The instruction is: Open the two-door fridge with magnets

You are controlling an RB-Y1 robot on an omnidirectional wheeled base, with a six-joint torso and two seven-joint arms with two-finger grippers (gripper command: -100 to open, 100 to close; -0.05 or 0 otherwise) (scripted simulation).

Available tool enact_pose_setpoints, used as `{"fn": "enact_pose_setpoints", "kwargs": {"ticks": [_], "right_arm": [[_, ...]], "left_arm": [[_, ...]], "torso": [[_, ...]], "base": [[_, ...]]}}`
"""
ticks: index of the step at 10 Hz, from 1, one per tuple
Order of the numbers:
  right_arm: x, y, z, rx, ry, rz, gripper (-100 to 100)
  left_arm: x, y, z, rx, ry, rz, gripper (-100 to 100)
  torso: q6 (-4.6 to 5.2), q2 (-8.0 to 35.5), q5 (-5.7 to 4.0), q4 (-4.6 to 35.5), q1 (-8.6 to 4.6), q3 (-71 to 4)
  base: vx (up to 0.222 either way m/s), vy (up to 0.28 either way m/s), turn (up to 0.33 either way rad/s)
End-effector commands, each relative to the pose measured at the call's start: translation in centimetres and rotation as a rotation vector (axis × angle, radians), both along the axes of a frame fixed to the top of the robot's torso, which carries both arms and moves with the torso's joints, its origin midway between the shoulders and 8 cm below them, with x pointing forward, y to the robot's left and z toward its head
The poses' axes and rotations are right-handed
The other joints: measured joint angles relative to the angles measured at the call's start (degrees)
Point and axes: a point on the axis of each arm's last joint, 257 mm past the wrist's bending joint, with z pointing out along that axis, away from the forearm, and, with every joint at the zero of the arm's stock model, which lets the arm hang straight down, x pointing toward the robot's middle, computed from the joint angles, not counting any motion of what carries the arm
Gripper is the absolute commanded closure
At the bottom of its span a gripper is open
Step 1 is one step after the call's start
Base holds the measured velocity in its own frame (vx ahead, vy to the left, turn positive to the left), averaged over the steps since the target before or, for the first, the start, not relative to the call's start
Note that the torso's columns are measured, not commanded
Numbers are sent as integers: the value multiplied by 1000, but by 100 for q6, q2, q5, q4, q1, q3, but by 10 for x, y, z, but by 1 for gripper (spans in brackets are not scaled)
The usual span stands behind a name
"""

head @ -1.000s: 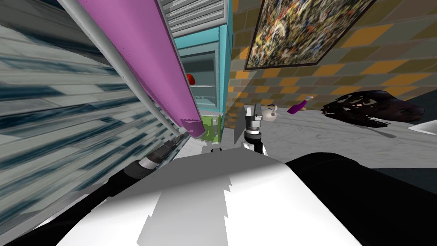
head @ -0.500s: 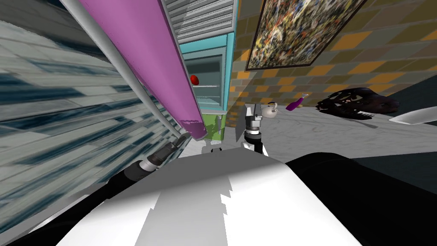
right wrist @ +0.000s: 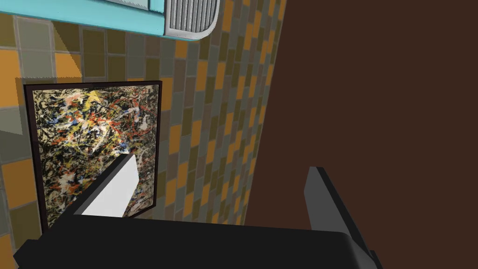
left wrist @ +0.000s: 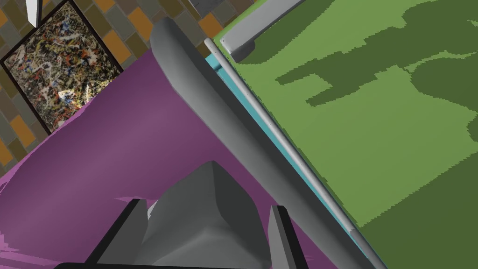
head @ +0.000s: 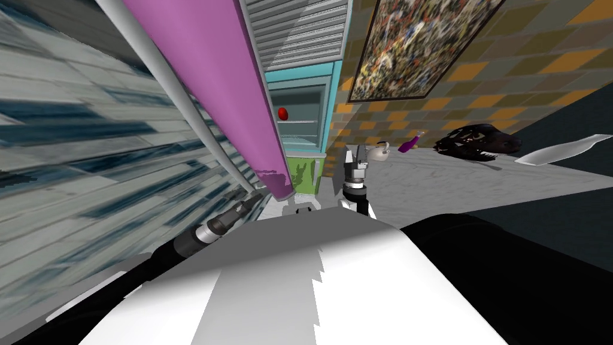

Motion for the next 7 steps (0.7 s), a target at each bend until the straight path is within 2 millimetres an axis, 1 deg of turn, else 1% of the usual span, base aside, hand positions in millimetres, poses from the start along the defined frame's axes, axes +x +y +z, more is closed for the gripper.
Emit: {"fn": "enact_pose_setpoints", "kwargs": {"ticks": [1, 2, 3, 4, 5, 6, 7], "right_arm": [[0, 0, 0, 0, 0, 0, 0], [0, 0, 0, 0, 0, 0, 0], [0, 0, 0, 0, 0, 0, 0], [0, 0, 0, 0, 0, 0, 0], [0, 0, 0, 0, 0, 0, 0], [0, 0, 0, 0, 0, 0, 0], [0, 0, 0, 0, 0, 0, 0]], "left_arm": [[-2, -6, 11, -9, -33, -40, 100], [-6, -11, 12, -13, -34, -71, 100], [-10, -15, 13, -16, -34, -101, 100], [-11, -15, 13, -18, -35, -102, 100], [-15, -20, 15, -24, -36, -133, 100], [-15, -20, 15, -24, -36, -133, 100], [-16, -16, 4, -7, -12, -118, 100]], "torso": [[3, 1, -3, -5, -9, -1], [2, -7, -7, -6, -27, -5], [2, 2, -11, -1, -20, -6], [-1, 43, 3, 10, 21, 18], [-11, 56, 6, 10, -3, 36], [-6, 56, 0, 7, -24, 37], [-5, 47, -7, 5, -51, 30]], "base": [[-57, 182, -28], [-39, 200, -62], [-128, 324, -103], [-111, 261, -66], [-72, 231, -55], [-39, 175, -34], [-17, 69, 1]]}}
